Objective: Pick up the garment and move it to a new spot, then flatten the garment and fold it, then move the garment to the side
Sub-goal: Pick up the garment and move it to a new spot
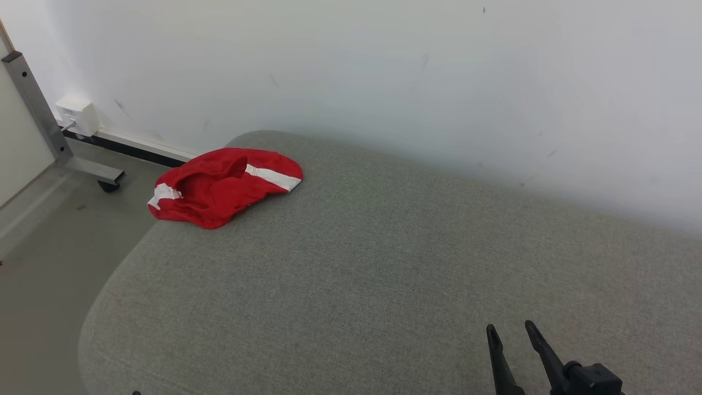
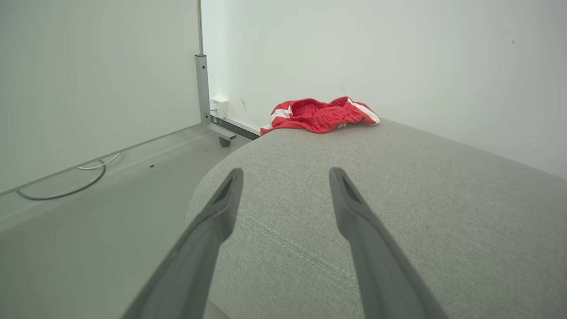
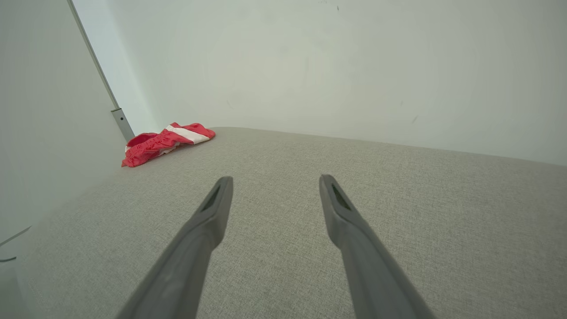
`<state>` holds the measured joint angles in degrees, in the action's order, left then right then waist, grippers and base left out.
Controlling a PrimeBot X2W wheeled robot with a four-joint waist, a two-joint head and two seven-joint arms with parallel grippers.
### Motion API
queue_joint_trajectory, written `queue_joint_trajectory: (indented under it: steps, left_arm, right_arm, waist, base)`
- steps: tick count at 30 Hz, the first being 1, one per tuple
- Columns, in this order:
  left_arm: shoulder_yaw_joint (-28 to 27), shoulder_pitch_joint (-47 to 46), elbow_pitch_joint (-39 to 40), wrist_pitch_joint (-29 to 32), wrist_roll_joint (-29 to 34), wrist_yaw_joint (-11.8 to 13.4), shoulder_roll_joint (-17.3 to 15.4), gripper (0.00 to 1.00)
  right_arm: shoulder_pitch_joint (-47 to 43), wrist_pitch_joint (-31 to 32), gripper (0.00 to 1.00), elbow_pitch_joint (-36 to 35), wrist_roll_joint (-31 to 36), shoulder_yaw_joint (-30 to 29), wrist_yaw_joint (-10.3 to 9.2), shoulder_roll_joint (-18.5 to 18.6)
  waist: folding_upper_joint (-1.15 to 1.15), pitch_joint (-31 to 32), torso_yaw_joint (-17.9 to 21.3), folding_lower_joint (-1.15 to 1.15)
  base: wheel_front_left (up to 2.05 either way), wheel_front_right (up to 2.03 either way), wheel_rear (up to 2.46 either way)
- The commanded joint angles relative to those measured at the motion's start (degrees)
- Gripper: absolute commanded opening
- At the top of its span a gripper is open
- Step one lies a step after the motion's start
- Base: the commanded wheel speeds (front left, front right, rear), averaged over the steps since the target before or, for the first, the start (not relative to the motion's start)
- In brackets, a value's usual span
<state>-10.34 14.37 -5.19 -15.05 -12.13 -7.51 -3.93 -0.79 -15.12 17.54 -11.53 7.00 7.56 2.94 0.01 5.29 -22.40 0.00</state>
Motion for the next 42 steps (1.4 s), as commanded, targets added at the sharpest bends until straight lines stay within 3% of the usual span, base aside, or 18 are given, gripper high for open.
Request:
queue_joint_trajectory:
  steps: [1,7,13,17,23,28,35,42]
  left_arm:
    - [-0.10,0.19,-0.12,-0.15,0.09,0.08,-0.12,1.00]
    - [-0.03,-1.69,-1.29,-0.15,-1.98,0.07,-0.23,1.00]
    - [1.67,-8.24,-3.56,-0.15,-3.65,0.07,-2.48,1.00]
    - [2.24,-13.43,-5.32,0.15,-4.66,0.07,-3.66,1.00]
    - [1.97,-26.31,-9.80,5.33,-8.54,0.13,-5.31,1.00]
    - [0.80,-36.33,-12.86,10.85,-12.66,0.11,-8.66,1.00]
    - [-2.24,-48.65,-14.81,18.07,-25.62,0.08,-15.12,1.00]
    - [-6.50,-55.59,-19.52,25.47,-34.09,0.08,-22.25,1.00]
  right_arm:
    - [-0.52,0.00,1.00,-0.24,-0.45,0.06,-0.17,-0.07]
    - [-0.70,0.00,1.00,-0.63,-0.63,0.28,-0.17,-0.07]
    - [0.12,0.00,1.00,-1.43,0.63,0.14,-0.17,-0.06]
    - [1.60,0.03,1.00,-2.38,1.46,0.09,-0.17,0.26]
    - [5.47,2.15,1.00,-6.23,2.98,0.96,-0.17,3.10]
    - [8.45,5.04,1.00,-12.99,3.73,1.13,-0.17,6.17]
    - [7.07,8.72,1.00,-23.61,4.78,-1.61,-0.17,9.01]
    - [2.85,9.75,1.00,-32.44,5.42,-4.71,-0.17,8.06]
  waist:
    - [-0.01,-0.11,-0.10,0.00]
    - [-0.01,-0.73,-0.22,0.00]
    - [-0.01,-3.37,0.49,0.00]
    - [-0.01,-6.54,1.80,0.00]
    - [-0.01,-15.92,6.19,0.00]
    - [-0.01,-25.24,10.92,0.00]
    - [-0.01,-36.10,14.78,0.00]
    - [-0.01,-41.67,17.90,0.00]
  base:
    - [0.00,0.00,0.00]
    - [0.00,0.00,0.00]
    - [0.00,0.00,0.00]
    - [0.00,0.00,0.00]
    - [0.00,0.00,0.00]
    - [0.00,0.00,0.00]
    - [0.00,0.00,0.00]
    - [0.00,0.00,0.00]
